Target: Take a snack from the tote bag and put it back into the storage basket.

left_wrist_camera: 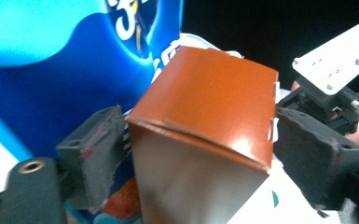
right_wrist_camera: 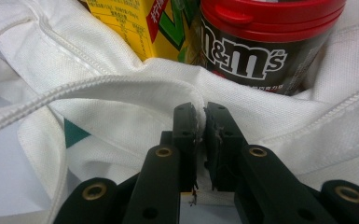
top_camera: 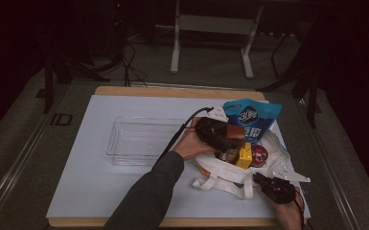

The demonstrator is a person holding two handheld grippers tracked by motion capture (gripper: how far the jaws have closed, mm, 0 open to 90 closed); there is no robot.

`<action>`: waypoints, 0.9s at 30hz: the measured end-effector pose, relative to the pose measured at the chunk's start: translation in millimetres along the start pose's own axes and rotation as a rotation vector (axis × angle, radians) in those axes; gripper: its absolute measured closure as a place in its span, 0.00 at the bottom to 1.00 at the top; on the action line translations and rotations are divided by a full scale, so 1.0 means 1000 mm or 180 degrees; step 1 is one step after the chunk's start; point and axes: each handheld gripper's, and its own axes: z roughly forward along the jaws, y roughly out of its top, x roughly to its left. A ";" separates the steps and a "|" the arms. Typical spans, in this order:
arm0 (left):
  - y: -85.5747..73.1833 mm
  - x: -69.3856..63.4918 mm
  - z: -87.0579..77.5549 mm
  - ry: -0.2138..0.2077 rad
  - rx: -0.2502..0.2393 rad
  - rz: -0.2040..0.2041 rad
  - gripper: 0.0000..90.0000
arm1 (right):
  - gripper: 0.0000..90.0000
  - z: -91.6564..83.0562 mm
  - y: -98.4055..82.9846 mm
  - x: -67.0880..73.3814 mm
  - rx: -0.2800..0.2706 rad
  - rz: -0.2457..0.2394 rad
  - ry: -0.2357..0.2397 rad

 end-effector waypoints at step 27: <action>-0.011 -0.001 0.011 -0.0155 -0.0594 -0.0315 0.34 | 0.92 0.000 -0.001 -0.002 -0.0015 0.0019 0.0048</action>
